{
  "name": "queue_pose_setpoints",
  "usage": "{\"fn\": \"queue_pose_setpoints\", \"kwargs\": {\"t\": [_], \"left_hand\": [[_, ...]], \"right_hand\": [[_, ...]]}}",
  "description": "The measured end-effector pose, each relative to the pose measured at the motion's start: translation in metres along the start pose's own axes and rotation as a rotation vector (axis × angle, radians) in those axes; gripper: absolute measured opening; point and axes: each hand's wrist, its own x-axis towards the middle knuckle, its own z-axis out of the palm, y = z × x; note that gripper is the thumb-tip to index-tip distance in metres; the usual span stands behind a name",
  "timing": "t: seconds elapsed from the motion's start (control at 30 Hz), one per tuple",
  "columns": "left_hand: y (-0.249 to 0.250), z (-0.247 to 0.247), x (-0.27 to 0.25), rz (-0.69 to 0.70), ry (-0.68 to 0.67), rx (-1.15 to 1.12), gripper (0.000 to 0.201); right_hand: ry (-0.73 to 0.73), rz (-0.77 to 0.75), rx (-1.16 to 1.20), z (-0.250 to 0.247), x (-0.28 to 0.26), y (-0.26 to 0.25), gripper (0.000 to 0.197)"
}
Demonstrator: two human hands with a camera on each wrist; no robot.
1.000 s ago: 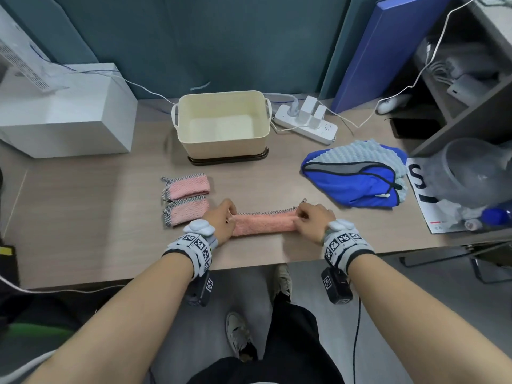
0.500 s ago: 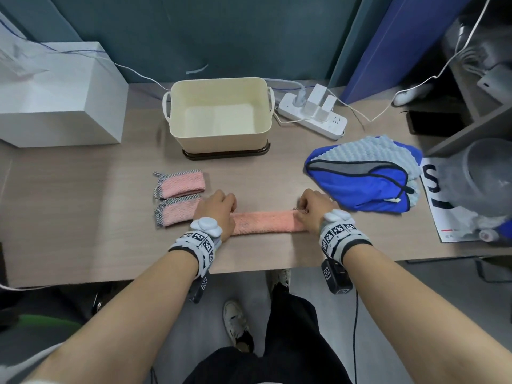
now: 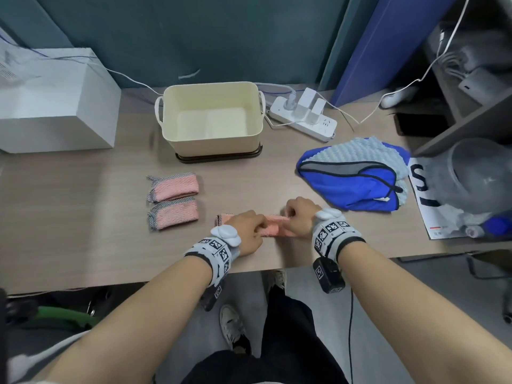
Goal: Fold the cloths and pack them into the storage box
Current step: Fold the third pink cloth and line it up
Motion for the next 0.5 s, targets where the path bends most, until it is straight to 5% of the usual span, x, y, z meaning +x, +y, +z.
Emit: {"fn": "queue_pose_setpoints", "kwargs": {"t": [0.13, 0.3, 0.4, 0.5], "left_hand": [[0.003, -0.011, -0.006, -0.127, 0.081, -0.314, 0.043], [-0.005, -0.027, -0.015, -0.253, 0.126, -0.556, 0.061], [-0.013, -0.028, -0.020, -0.290, 0.111, -0.455, 0.056], [-0.020, -0.023, -0.031, -0.329, 0.092, -0.331, 0.059]], "right_hand": [[0.028, 0.055, 0.615, -0.004, -0.006, -0.023, 0.028], [-0.162, 0.049, 1.109, -0.018, -0.016, -0.059, 0.014], [-0.197, 0.051, 1.162, -0.014, -0.016, -0.068, 0.010], [-0.016, 0.017, 0.845, 0.002, -0.011, -0.066, 0.017]]}}
